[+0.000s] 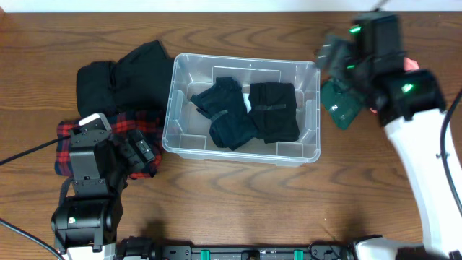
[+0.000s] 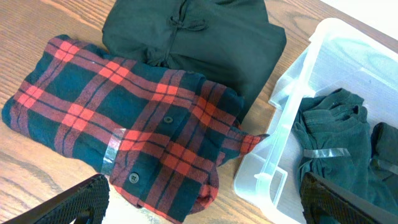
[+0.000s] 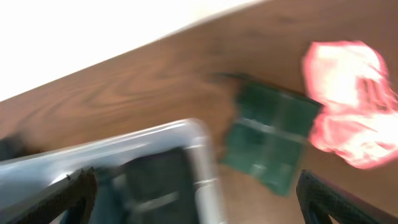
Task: Pack container
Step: 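Grasp the green garment with the right gripper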
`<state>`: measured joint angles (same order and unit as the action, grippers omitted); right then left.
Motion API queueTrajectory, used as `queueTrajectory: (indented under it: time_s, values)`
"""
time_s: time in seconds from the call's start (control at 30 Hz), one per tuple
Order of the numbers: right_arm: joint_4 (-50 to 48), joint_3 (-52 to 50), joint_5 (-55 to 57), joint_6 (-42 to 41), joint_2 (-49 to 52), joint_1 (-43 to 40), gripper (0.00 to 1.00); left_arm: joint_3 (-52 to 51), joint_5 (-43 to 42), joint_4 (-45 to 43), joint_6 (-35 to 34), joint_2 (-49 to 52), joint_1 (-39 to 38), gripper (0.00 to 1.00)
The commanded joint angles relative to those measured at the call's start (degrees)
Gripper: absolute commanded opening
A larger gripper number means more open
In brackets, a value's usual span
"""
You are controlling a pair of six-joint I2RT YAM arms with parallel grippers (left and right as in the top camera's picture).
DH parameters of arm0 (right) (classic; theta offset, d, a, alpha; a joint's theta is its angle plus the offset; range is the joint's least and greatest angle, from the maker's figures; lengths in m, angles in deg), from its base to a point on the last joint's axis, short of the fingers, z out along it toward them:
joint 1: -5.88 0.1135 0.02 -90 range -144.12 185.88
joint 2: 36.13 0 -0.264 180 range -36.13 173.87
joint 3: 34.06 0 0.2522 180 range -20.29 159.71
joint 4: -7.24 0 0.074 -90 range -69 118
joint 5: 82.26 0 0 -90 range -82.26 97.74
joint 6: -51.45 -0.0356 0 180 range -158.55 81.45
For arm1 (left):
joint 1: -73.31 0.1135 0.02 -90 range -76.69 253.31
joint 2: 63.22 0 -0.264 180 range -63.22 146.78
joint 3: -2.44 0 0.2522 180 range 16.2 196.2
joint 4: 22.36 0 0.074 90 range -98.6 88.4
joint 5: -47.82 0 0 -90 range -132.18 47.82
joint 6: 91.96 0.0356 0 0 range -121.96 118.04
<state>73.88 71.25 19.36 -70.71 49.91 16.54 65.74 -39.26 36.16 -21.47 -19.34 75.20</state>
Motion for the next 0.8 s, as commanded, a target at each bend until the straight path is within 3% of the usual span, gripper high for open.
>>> queueTrajectory:
  time_s: [0.0, 0.3, 0.6, 0.67, 0.77]
  values:
    - [-0.59, -6.01, -7.28, -1.68, 3.89, -7.45, 0.99, 1.11, -0.37, -0.02, 0.11, -0.15, 0.28, 0.98]
    - [-14.86, -21.42, -14.93, -1.64, 14.12, -16.09, 0.99, 1.11, -0.37, 0.00, 0.11, -0.15, 0.28, 0.98]
    - [-21.99, -22.34, -17.09, -1.44, 25.55, -15.91, 0.96, 1.11, -0.39, 0.00, 0.09, -0.15, 0.28, 0.98]
    - [-22.38, -22.34, -17.51, -1.42, 26.40, -15.89, 0.84, 1.11, -0.39, 0.00, 0.11, -0.15, 0.28, 0.98]
    - [-22.40, -22.29, -17.59, -0.81, 26.21, -15.89, 0.49, 1.11, -0.39, -0.02, 0.09, -0.15, 0.28, 0.98]
